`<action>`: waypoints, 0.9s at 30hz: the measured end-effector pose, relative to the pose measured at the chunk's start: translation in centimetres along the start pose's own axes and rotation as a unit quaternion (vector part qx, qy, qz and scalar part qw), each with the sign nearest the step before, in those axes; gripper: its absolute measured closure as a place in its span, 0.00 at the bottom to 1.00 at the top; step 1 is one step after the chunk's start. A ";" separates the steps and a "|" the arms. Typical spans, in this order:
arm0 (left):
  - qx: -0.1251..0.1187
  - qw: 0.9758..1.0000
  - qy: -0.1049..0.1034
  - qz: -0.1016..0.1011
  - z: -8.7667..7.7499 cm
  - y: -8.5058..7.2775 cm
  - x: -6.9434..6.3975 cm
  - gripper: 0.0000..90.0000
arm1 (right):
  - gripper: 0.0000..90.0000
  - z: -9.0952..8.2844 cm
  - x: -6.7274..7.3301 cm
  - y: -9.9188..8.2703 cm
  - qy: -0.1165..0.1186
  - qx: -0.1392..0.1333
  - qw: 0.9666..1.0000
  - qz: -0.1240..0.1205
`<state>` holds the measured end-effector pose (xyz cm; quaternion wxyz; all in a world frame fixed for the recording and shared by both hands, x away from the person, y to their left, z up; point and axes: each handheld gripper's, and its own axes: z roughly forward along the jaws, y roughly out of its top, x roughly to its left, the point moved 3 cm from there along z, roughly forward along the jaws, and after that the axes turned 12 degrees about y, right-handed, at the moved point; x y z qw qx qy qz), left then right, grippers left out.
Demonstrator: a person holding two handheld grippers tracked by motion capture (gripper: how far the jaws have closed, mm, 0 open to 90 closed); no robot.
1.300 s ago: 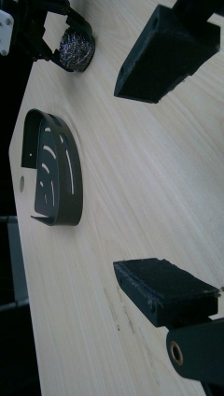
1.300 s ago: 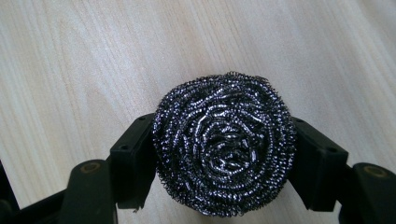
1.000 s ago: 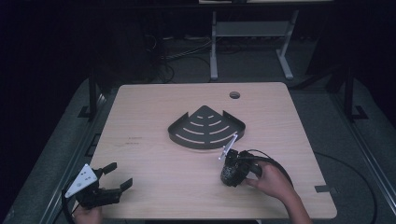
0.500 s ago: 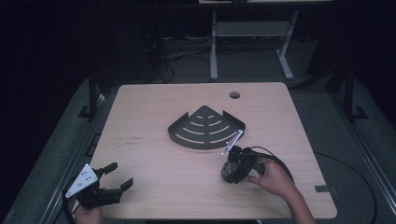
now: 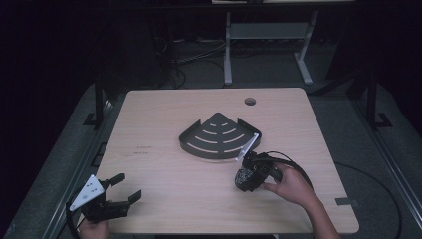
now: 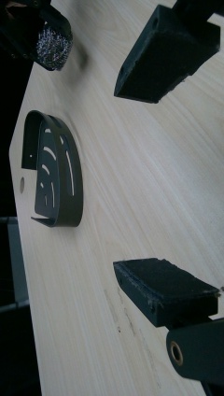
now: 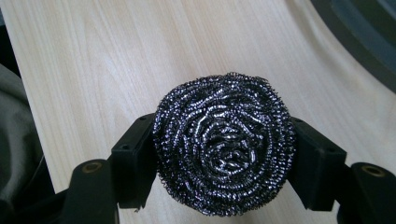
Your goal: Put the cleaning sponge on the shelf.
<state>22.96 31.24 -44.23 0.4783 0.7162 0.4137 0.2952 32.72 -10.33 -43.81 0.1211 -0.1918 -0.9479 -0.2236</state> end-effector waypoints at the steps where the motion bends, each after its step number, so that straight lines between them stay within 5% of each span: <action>1: 0.000 1.000 0.000 0.000 0.0 0.0 0.0 0.15 | 0.36 0.0 0.0 0.1 0.000 -0.001 1.000 -0.001; 27: -0.002 1.000 0.001 -0.003 0.0 0.0 0.1 0.15 | 0.36 -0.9 -0.6 2.4 0.000 0.012 1.000 -0.012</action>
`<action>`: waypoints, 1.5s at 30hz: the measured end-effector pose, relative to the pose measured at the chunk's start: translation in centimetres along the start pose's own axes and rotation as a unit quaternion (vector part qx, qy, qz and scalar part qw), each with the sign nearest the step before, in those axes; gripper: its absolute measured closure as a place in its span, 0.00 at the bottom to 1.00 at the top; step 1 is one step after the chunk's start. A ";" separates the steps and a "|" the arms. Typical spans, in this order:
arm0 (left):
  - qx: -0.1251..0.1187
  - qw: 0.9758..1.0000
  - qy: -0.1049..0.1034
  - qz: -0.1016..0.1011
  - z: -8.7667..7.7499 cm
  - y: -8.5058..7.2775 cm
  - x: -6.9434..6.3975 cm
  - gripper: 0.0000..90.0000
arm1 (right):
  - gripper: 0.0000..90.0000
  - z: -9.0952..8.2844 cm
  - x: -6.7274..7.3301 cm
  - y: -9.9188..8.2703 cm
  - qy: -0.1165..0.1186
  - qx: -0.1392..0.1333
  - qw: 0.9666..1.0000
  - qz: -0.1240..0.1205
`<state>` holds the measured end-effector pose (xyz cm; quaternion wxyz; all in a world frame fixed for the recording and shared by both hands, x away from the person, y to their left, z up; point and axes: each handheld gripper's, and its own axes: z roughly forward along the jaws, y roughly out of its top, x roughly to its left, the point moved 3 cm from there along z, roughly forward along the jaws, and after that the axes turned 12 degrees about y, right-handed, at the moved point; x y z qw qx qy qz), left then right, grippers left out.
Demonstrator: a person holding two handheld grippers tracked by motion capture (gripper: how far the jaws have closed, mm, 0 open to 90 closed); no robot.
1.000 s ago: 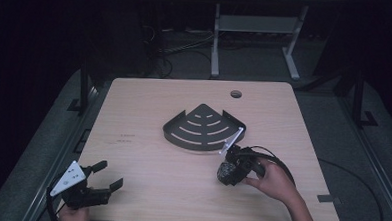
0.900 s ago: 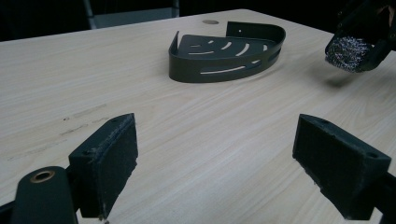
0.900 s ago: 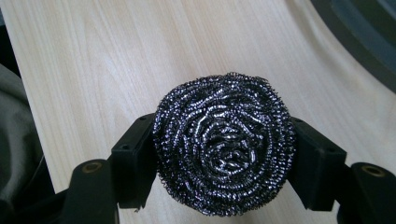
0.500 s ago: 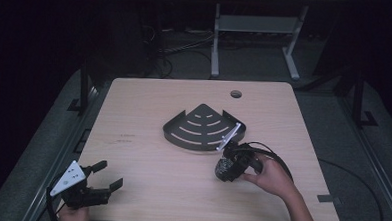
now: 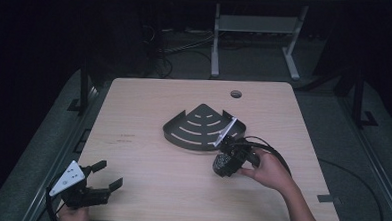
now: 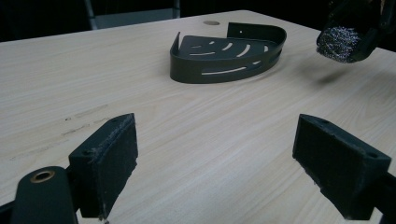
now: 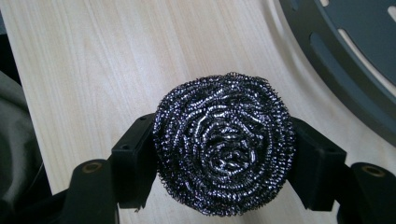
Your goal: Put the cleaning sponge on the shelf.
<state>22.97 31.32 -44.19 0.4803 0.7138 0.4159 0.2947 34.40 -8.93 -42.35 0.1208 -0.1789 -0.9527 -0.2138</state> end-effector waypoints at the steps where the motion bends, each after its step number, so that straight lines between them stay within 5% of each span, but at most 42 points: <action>1: 0.000 1.000 0.000 0.001 0.0 0.0 0.0 0.15 | 0.36 0.0 0.0 0.1 -0.001 0.001 1.000 0.001; 45: -0.001 1.000 0.000 -0.003 -0.1 0.0 0.2 0.15 | 0.36 -0.7 -3.1 3.2 0.007 0.008 1.000 0.008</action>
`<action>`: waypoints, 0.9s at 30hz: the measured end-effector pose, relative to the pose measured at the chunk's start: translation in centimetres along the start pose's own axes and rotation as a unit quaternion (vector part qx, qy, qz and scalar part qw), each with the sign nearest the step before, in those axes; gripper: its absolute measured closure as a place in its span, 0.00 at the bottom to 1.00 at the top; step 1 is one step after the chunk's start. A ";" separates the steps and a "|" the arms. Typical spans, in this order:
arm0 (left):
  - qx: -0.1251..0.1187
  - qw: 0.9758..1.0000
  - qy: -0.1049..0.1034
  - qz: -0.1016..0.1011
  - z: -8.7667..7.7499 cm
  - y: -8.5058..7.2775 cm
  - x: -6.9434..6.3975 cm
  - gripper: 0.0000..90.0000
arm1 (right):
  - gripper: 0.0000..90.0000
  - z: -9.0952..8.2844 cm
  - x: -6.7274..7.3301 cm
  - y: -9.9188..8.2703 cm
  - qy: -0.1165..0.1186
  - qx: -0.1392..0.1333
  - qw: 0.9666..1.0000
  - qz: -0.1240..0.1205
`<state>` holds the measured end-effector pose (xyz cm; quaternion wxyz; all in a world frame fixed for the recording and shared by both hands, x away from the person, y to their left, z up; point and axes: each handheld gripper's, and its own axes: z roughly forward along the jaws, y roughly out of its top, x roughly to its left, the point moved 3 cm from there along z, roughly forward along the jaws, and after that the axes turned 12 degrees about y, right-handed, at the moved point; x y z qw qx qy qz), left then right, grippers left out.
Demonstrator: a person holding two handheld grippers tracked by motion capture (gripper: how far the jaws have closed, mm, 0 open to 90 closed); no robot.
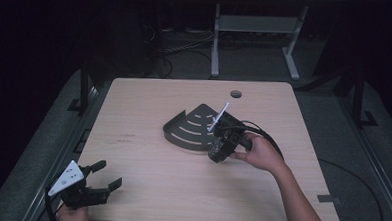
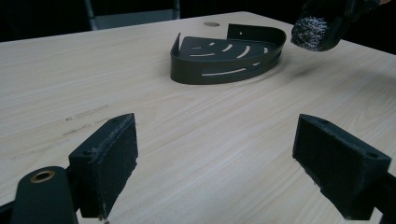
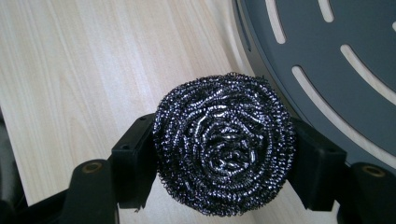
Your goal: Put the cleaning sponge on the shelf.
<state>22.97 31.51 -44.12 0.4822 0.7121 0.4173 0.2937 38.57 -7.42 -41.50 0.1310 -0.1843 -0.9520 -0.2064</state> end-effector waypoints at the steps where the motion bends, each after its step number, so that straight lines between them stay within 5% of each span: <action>1: 0.000 1.000 0.000 0.000 0.0 0.0 0.0 0.15 | 0.36 0.0 -0.1 0.0 0.000 0.001 1.000 0.003; 27: -0.003 1.000 0.001 -0.004 -0.1 0.0 0.1 0.15 | 0.36 -0.5 -1.6 2.6 0.005 0.008 1.000 0.002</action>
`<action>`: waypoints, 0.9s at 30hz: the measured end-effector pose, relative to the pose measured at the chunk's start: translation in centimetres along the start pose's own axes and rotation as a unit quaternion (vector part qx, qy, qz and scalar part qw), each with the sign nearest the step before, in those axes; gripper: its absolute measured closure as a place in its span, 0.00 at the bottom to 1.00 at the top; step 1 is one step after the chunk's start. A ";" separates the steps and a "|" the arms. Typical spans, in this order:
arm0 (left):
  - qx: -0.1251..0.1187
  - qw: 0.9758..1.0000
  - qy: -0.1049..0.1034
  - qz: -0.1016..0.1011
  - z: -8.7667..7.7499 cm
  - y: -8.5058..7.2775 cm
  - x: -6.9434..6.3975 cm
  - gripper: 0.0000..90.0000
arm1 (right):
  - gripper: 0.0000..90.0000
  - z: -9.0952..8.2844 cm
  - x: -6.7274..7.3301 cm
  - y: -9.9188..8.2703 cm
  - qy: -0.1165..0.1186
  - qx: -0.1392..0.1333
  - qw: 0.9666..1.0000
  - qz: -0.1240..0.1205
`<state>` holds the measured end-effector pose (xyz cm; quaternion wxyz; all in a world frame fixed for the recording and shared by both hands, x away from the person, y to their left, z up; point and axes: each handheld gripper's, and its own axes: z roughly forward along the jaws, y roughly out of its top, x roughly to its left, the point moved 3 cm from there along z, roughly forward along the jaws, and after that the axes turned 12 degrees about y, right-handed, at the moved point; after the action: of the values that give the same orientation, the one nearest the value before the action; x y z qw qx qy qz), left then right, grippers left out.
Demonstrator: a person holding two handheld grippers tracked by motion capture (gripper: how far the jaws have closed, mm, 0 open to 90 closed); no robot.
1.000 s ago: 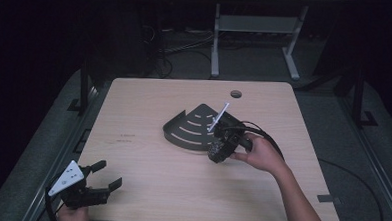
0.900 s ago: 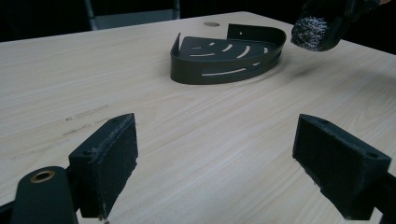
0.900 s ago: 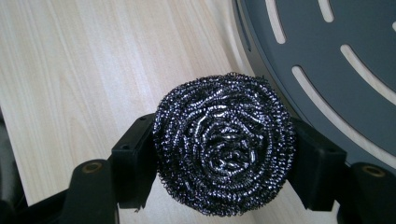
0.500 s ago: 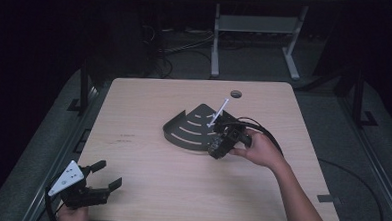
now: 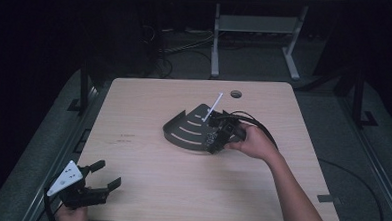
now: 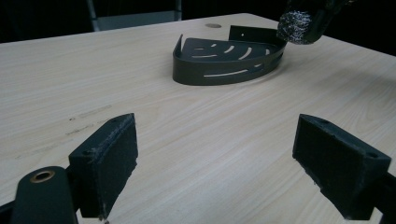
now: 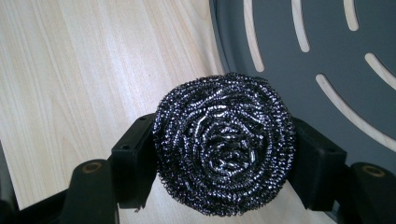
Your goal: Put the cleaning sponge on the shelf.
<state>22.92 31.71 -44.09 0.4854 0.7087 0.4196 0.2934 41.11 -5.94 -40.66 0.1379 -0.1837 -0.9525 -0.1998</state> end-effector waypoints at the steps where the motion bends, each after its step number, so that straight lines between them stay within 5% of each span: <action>1: 0.000 1.000 -0.001 -0.001 0.0 0.0 0.0 0.15 | 0.36 0.0 0.0 0.1 0.000 0.001 1.000 -0.003; 27: -0.002 1.000 -0.003 -0.002 0.1 0.0 -0.1 0.15 | 0.36 0.3 -2.0 1.8 0.004 0.002 1.000 0.011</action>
<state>22.97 31.62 -44.10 0.4886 0.7076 0.4194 0.2910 43.59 -4.82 -41.02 0.1446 -0.1929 -0.9504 -0.1967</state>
